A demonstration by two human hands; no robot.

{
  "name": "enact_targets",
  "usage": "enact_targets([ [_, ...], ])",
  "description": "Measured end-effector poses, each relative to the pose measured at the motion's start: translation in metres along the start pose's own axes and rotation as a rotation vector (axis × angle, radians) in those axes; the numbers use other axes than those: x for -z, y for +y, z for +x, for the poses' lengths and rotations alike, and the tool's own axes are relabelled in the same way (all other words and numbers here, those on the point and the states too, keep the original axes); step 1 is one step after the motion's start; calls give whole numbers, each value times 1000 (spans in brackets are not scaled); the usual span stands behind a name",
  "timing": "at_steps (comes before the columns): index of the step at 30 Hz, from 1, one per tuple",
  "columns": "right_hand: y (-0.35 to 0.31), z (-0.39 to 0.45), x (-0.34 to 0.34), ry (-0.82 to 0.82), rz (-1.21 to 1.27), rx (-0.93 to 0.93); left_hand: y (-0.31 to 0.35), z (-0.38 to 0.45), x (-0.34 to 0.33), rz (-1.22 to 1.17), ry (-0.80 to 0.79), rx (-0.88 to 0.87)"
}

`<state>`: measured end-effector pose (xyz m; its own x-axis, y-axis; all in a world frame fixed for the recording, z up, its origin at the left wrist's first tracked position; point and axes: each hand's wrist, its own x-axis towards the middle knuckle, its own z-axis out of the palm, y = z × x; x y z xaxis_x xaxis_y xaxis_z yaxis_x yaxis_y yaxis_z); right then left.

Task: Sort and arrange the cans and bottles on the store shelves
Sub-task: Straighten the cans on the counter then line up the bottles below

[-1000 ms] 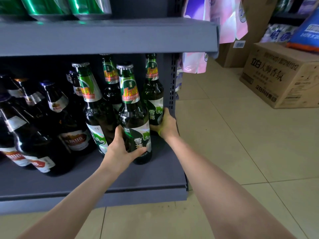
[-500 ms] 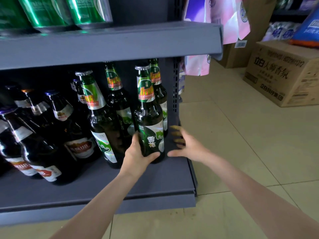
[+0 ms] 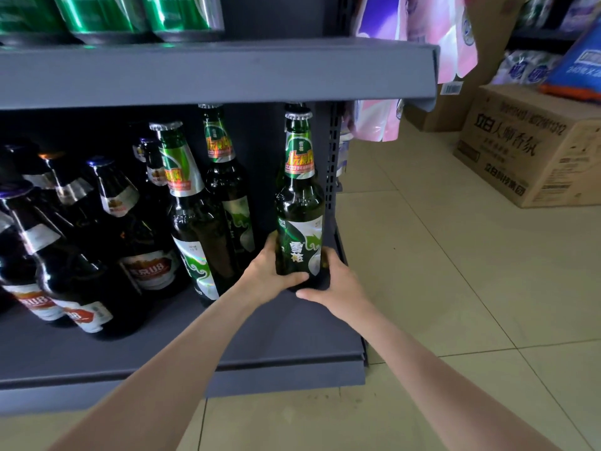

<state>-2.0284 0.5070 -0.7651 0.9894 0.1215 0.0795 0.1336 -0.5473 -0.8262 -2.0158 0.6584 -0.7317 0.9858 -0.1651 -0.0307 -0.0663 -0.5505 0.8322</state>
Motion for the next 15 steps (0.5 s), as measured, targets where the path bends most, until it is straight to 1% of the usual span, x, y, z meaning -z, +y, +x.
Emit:
enact_targets([
  [3,-3,1,-2,1,7,-8,-3,-7,-2,4,70,14],
  [5,-2,2,0,-16,-4,-15,-5,-15,-1,12,74,45],
  [7,-3,0,-1,4,-12,-15,-12,-25,6,-13,1,94],
  [10,-7,-4,-7,78,-26,-31,-30,-43,27,-53,-141,131],
  [12,-9,-7,-9,102,-35,-46,-45,-57,48,-57,-191,170],
  [13,-11,-7,-9,104,-38,-51,-52,-63,60,-60,-178,204],
  [15,-14,-7,-10,91,-60,-59,-65,-70,85,-36,-77,281],
])
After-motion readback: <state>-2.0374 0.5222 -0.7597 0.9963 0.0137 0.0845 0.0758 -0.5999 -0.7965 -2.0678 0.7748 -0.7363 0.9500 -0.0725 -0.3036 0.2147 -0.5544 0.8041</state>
